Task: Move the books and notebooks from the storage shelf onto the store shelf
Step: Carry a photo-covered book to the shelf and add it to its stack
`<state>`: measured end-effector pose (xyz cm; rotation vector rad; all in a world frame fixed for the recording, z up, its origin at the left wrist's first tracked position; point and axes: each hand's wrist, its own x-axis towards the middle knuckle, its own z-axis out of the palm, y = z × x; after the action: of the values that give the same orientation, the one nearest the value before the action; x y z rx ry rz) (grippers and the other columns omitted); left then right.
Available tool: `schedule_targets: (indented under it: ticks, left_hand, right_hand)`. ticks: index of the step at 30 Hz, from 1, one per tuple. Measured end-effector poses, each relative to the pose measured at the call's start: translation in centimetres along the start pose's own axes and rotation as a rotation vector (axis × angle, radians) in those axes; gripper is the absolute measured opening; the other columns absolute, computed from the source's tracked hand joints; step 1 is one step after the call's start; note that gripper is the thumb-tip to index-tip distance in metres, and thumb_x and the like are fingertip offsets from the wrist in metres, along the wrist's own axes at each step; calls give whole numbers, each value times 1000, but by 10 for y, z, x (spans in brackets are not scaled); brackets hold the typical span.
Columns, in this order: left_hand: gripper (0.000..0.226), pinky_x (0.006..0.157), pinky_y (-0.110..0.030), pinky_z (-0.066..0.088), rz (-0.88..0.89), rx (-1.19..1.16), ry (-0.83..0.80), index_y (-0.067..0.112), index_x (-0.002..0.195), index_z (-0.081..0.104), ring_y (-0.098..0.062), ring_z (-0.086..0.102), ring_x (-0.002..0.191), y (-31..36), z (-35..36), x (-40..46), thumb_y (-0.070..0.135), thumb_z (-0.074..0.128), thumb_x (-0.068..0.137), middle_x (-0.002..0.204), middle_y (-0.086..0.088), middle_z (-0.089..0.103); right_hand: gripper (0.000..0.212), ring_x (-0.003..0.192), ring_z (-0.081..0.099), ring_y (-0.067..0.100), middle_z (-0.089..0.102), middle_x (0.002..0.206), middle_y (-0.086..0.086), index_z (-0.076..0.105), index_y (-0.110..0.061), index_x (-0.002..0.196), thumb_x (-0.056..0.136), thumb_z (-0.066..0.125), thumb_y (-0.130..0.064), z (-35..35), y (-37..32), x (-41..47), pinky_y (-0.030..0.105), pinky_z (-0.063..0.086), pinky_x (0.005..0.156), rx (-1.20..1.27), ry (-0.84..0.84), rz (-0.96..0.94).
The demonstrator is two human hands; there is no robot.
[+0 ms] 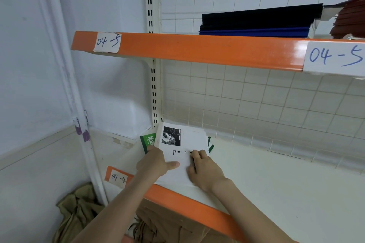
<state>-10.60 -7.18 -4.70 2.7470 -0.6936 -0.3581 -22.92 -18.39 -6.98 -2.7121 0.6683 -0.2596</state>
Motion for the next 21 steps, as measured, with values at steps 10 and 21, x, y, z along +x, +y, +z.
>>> schedule_targets:
  ticks: [10,21]
  left_hand:
    - [56,91,-38,46,64,-861,-27,4,133,29,-28,54,110,-8,-12,5,12,63,89,133,-14,49]
    - [33,86,-43,50,101,-1298,-72,11,104,43,-28,60,88,-16,-18,-2,-3,65,84,96,-9,61]
  right_hand:
    - [39,124,45,25,38,135,7,38,-12,132,96,41,-27,-9,9,3,33,38,101,160,-50,52]
    - [24,76,66,25,68,90,11,59,-6,103,96,53,-28,-44,5,-7,34,57,64,1157,31,567]
